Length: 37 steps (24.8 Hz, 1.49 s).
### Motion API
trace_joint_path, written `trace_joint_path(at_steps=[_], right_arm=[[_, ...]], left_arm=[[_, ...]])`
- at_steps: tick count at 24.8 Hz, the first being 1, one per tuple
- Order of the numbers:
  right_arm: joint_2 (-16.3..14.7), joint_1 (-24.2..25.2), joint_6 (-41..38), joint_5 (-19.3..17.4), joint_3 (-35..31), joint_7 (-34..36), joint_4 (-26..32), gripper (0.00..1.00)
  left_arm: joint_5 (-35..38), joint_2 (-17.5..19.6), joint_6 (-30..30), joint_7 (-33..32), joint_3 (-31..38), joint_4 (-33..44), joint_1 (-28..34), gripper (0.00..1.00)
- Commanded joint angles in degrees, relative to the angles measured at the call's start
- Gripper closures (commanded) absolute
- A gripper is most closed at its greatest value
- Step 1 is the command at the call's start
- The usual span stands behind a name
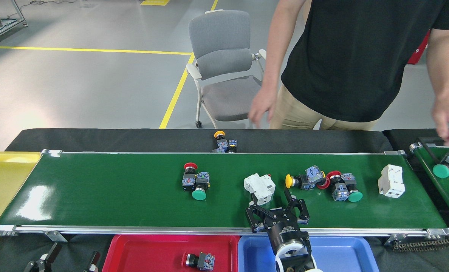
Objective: Pick switch part from conveyor to tray
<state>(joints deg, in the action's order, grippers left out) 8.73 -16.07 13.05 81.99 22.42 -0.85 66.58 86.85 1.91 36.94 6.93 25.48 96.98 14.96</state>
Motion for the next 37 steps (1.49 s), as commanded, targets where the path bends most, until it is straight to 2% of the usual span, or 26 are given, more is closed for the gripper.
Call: trace_joint_path(at_steps=[1, 2, 3, 4, 6, 7, 10, 12, 14, 16, 18, 20, 22, 23, 24, 26, 28, 30, 31, 32, 33, 37], right_arm=[[0.41, -2.56, 1.1, -1.22, 0.69, 0.33, -1.19, 0.09], [0.41, -3.62, 1.01, -2.36, 0.78, 0.33, -1.98, 0.19], [0.32, -4.94, 0.48, -2.98, 0.96, 0.24, -3.04, 0.4], [0.14, -6.17, -0.4, -3.59, 1.4, -0.03, -4.53, 0.56], [0.05, -7.22, -2.86, -4.03, 1.66, -1.34, -6.82, 0.63], [0.05, -7.48, -3.91, -4.21, 1.57, -2.22, -6.9, 0.72], [0.05, -7.57, -5.93, -5.79, 1.4, -2.57, -5.32, 0.71], [-0.38, -6.78, -9.27, -7.9, 1.4, -3.01, -0.93, 0.71], [-3.98, -4.68, -13.22, -9.21, 1.13, -5.91, 6.09, 0.7], [-7.59, -2.3, -16.83, -12.03, 0.78, -8.64, 13.49, 0.7], [-13.13, 1.92, -21.31, -16.95, -1.24, -10.92, 23.07, 0.67], [-20.07, 7.81, -28.52, -21.78, -4.84, -13.47, 32.29, 0.65], [-24.64, 14.31, -35.9, -24.16, -9.06, -13.91, 35.02, 0.65], [-25.7, 16.86, -39.85, -24.25, -11.61, -13.91, 34.84, 0.65], [-26.31, 18.88, -43.64, -24.42, -14.34, -13.74, 34.84, 0.65], [-26.22, 26.0, -56.29, -25.04, -22.95, -13.47, 34.67, 0.63], [-25.35, 31.98, -58.05, -25.74, -32.09, -13.3, 34.23, 0.62], [-22.09, 34.97, -58.05, -25.21, -35.43, -13.39, 33.0, 0.57], [-20.16, 35.41, -58.05, -24.77, -35.43, -13.65, 32.73, 0.45], [-18.49, 35.49, -58.05, -23.72, -35.43, -14.0, 32.38, 0.21], [-17.26, 35.67, -58.05, -22.31, -35.43, -14.44, 32.12, 0.06], [-16.2, 35.93, -58.05, -21.96, -36.31, -15.06, 31.42, 0.02]], left_arm=[[0.08, 0.64, -0.2, -6.14, -1.92, -0.65, -3.88, 0.0], [0.08, 0.64, -0.37, -8.34, -2.98, -1.44, -5.82, 0.0], [0.08, 0.73, -0.55, -10.01, -3.86, -2.23, -7.58, 0.0], [0.08, 0.55, -0.64, -10.8, -4.3, -3.11, -8.81, 0.0], [1.13, 0.38, -0.73, -10.97, -5.53, -3.55, -10.21, 0.0], [2.8, -0.06, -1.16, -10.97, -6.84, -3.64, -10.91, 0.0], [5.35, -0.41, -4.5, -10.97, -10.54, -3.9, -11.62, 0.0], [5.35, -0.59, -7.49, -10.97, -13.88, -4.69, -12.32, 0.0], [5.44, -0.59, -10.57, -11.06, -16.34, -6.97, -14.25, 0.0], [5.44, -0.59, -11.62, -11.15, -17.48, -9.79, -16.28, 0.0], [5.44, -0.59, -11.98, -11.24, -17.3, -13.13, -19.18, 0.0], [5.35, -0.41, -12.06, -11.41, -17.04, -16.56, -21.99, 0.0], [5.35, -0.24, -11.98, -11.94, -16.87, -18.4, -23.13, 0.0], [5.35, -0.06, -11.98, -11.94, -16.69, -18.76, -23.31, 0.0], [5.26, 0.02, -11.98, -11.94, -16.69, -18.84, -23.31, 0.0], [5.26, 0.2, -11.98, -11.94, -16.6, -18.93, -23.13, 0.0], [5.26, 0.2, -11.98, -11.94, -16.69, -19.02, -23.31, 0.0], [5.26, 0.11, -11.98, -11.94, -16.69, -19.9, -24.01, 0.0], [5.26, 0.11, -12.06, -11.94, -16.69, -20.78, -24.72, 0.0], [5.26, 0.2, -12.15, -11.94, -16.69, -22.09, -25.51, 0.0], [5.35, 0.2, -12.5, -11.94, -16.69, -23.33, -26.3, 0.0], [5.26, 0.99, -14.35, -11.94, -16.69, -28.86, -30.16, 0.0]])
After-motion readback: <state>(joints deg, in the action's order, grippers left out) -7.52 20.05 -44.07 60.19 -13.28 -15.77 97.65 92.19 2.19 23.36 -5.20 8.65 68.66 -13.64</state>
